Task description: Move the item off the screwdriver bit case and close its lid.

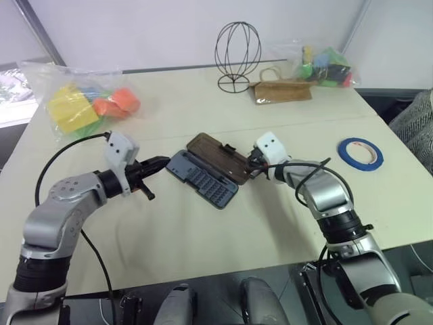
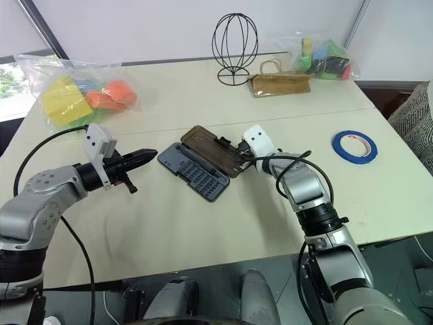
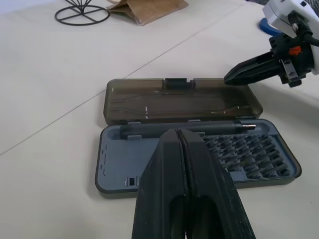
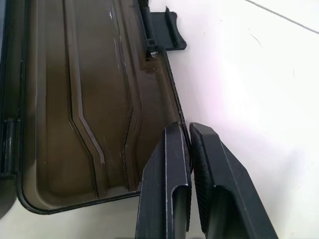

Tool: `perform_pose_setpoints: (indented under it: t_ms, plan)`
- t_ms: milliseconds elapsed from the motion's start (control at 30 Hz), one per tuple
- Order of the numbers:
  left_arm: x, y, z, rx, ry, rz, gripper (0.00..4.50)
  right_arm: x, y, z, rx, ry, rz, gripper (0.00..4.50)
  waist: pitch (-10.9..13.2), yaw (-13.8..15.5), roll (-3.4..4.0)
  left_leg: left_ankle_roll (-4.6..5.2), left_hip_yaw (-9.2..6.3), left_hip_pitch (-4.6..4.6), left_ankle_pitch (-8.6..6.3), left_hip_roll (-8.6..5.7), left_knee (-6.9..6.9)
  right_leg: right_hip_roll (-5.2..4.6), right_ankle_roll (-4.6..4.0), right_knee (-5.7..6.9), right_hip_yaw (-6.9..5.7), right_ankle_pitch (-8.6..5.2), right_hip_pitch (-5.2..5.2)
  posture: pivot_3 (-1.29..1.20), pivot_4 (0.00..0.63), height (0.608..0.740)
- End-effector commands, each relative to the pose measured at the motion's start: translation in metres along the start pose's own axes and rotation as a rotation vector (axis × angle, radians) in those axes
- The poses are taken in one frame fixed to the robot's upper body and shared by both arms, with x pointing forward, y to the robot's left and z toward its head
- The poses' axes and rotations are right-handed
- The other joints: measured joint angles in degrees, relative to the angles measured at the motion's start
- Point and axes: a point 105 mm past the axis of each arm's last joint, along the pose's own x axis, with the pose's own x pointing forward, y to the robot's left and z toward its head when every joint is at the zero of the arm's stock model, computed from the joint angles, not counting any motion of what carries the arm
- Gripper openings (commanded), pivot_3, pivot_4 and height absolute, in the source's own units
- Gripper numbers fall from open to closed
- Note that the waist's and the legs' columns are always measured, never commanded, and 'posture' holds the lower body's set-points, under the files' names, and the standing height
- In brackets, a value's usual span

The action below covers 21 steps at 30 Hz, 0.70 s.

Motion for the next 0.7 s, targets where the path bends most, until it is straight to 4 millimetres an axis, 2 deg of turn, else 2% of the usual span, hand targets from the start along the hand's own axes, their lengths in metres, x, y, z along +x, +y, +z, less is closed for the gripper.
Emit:
perform_pose_setpoints:
  t_ms: [33, 233, 400, 700]
  plan:
    - [-0.002, 0.003, 0.016, 0.054, -0.047, 0.014, 0.00, 0.006, 0.016, -0.010, -0.074, 0.046, 0.102, 0.09, 0.00, -0.02, 0.00, 0.00, 0.00, 0.00, 0.00, 0.00, 0.00, 0.00, 0.00, 0.00, 0.00, 0.00, 0.00, 0.00, 0.150, 0.740]
    - [0.001, 0.006, 0.018, 0.063, -0.054, 0.015, 0.00, 0.006, 0.031, 0.000, -0.253, 0.013, 0.246, 0.09, 0.00, -0.06, 0.00, 0.00, 0.00, 0.01, 0.00, 0.00, -0.03, 0.00, 0.00, -0.02, -0.01, 0.00, 0.00, 0.00, 0.150, 0.740]
    - [0.001, 0.006, 0.019, 0.067, -0.061, 0.018, 0.00, 0.000, 0.052, 0.014, -0.438, -0.058, 0.430, 0.09, 0.00, -0.28, 0.00, 0.00, 0.01, 0.01, 0.00, 0.03, -0.09, 0.02, 0.00, -0.04, -0.01, 0.00, -0.04, 0.00, 0.150, 0.740]
    - [0.000, 0.007, 0.020, 0.072, -0.068, 0.031, 0.00, 0.005, 0.054, 0.035, -0.811, -0.157, 0.547, 0.09, 0.01, -0.57, 0.00, -0.01, 0.00, -0.02, 0.00, 0.05, -0.09, 0.03, 0.00, -0.06, -0.01, 0.00, -0.06, 0.00, 0.150, 0.740]
